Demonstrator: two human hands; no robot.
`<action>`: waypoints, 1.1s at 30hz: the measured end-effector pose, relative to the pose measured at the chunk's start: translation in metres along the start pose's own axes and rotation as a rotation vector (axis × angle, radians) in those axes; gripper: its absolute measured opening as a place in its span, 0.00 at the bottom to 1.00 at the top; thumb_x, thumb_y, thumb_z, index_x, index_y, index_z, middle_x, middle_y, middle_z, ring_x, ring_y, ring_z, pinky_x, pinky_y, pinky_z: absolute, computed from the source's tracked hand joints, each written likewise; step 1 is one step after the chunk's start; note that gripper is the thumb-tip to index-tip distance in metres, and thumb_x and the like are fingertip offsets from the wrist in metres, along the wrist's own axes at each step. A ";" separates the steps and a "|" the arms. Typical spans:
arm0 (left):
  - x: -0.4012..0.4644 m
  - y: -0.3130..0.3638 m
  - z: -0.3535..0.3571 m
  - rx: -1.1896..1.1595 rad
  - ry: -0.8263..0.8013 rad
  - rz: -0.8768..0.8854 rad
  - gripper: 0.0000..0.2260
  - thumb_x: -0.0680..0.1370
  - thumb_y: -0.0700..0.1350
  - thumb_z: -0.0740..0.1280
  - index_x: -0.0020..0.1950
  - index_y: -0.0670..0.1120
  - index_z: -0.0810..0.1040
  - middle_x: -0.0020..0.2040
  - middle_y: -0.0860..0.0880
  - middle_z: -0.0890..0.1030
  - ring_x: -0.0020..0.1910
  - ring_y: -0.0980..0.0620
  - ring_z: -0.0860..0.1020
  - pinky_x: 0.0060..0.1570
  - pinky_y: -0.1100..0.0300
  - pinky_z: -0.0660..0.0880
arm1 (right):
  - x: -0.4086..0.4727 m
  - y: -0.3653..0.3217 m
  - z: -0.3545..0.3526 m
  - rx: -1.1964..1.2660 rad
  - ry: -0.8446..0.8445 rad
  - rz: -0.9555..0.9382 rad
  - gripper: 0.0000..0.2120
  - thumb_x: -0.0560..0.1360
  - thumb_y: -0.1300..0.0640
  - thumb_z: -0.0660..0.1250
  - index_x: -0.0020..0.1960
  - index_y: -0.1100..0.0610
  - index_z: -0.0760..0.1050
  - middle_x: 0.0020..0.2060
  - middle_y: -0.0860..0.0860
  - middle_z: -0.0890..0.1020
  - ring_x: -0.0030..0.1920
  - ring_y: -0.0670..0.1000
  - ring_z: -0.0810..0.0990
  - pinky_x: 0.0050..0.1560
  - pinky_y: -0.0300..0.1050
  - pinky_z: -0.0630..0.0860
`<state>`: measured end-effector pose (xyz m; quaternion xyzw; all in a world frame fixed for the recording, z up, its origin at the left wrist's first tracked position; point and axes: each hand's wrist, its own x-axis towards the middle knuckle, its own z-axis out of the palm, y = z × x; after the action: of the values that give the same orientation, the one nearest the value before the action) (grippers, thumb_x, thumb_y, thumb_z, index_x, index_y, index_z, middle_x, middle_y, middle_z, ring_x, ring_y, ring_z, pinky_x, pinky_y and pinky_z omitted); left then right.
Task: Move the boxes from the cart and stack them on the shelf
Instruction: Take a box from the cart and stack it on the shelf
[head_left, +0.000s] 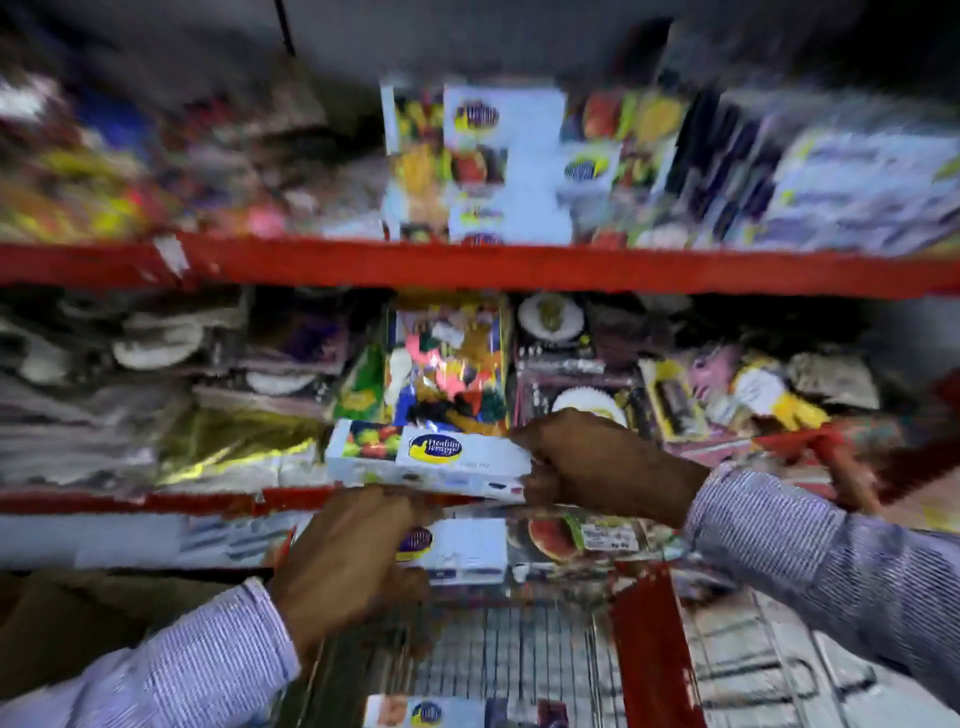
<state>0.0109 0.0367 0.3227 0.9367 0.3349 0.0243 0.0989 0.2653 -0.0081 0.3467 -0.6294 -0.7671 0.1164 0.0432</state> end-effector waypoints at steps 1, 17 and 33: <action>0.003 0.004 -0.024 0.034 0.035 0.004 0.29 0.57 0.61 0.73 0.57 0.57 0.80 0.50 0.54 0.86 0.50 0.51 0.83 0.40 0.61 0.78 | -0.002 -0.007 -0.029 -0.020 0.017 -0.005 0.10 0.71 0.46 0.68 0.47 0.51 0.73 0.38 0.52 0.80 0.37 0.54 0.78 0.36 0.47 0.76; 0.070 0.037 -0.229 0.073 0.246 0.085 0.26 0.63 0.54 0.76 0.60 0.58 0.80 0.57 0.55 0.83 0.55 0.53 0.78 0.50 0.60 0.74 | 0.039 0.012 -0.243 -0.202 0.335 0.037 0.10 0.73 0.56 0.69 0.40 0.59 0.69 0.44 0.61 0.75 0.43 0.60 0.74 0.46 0.57 0.75; 0.133 -0.013 -0.228 0.020 0.227 -0.015 0.26 0.64 0.54 0.79 0.62 0.54 0.79 0.60 0.51 0.80 0.57 0.50 0.75 0.52 0.57 0.73 | 0.142 0.096 -0.203 -0.098 0.321 0.229 0.18 0.70 0.53 0.72 0.58 0.56 0.78 0.58 0.58 0.78 0.58 0.59 0.77 0.58 0.52 0.77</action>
<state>0.0801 0.1693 0.5403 0.9263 0.3512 0.1262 0.0513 0.3715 0.1733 0.5098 -0.7243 -0.6786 -0.0185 0.1208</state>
